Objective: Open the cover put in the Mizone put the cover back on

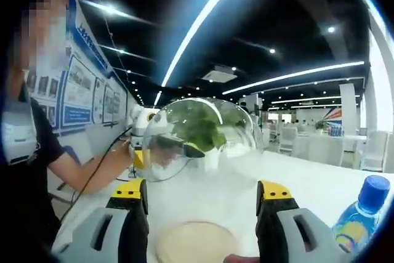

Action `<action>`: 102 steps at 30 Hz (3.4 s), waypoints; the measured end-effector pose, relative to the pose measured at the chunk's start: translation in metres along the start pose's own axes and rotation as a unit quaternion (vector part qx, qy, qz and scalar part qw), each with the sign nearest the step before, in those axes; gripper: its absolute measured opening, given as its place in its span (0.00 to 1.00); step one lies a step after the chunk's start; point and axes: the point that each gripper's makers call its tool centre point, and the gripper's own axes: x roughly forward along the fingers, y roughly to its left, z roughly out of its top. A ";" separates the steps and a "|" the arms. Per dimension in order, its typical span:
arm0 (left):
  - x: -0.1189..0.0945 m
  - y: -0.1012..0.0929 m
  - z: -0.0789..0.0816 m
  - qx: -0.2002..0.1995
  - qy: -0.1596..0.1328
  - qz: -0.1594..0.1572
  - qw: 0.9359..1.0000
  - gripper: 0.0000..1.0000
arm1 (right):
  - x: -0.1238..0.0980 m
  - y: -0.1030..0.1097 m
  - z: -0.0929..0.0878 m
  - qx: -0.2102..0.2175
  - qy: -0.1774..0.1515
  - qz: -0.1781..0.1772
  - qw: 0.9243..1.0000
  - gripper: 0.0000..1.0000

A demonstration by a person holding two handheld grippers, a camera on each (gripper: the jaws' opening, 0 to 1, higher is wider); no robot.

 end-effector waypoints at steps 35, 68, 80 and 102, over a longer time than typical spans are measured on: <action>0.027 -0.004 -0.035 0.004 -0.004 -0.089 0.996 0.74 | 0.022 -0.004 -0.039 0.020 -0.003 0.119 0.993 0.79; 0.035 -0.010 -0.025 -0.014 0.000 -0.079 0.997 0.80 | 0.040 0.012 -0.036 0.026 -0.017 0.162 0.986 0.90; 0.031 -0.019 -0.007 -0.006 -0.012 -0.074 0.997 0.80 | 0.039 0.018 -0.020 0.024 -0.024 0.163 0.986 0.90; 0.029 -0.037 0.000 0.005 0.009 -0.082 0.997 0.81 | 0.028 0.031 -0.012 0.012 -0.023 0.148 0.989 0.90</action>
